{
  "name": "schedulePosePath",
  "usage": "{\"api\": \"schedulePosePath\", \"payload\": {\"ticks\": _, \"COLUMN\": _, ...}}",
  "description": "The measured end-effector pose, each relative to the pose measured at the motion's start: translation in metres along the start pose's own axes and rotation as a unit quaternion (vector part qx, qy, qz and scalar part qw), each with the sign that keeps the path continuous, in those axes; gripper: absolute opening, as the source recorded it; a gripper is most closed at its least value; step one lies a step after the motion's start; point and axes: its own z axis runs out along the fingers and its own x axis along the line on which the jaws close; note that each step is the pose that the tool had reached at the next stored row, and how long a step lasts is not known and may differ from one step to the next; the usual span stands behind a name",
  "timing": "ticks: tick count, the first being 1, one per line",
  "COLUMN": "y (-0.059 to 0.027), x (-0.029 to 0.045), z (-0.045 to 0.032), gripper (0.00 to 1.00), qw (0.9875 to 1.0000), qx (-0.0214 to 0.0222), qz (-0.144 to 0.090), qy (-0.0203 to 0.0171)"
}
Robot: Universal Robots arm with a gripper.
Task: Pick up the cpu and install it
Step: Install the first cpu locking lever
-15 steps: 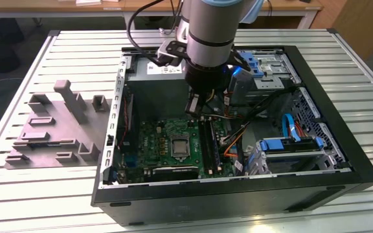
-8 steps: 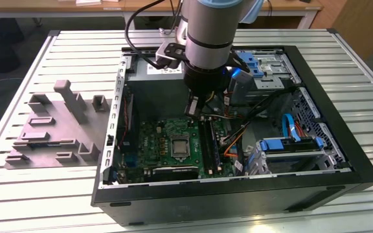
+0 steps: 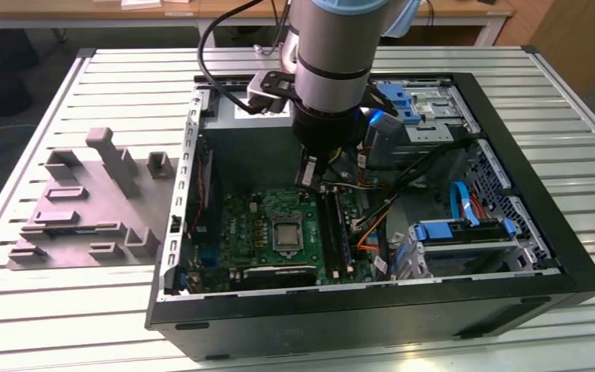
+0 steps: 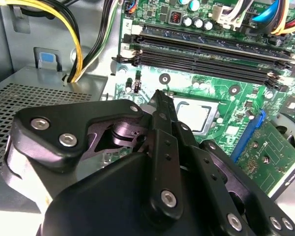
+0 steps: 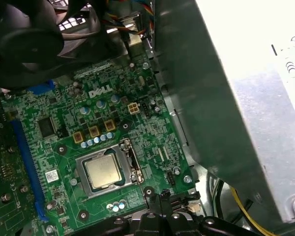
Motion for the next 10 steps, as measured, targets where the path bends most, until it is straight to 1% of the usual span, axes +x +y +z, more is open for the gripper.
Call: {"api": "schedulePosePath", "payload": {"ticks": 10, "y": 0.0, "x": 0.0001, "z": 0.0, "gripper": 0.11, "qw": 1.0, "qx": 0.0, "qz": 0.0, "qy": 0.0}}
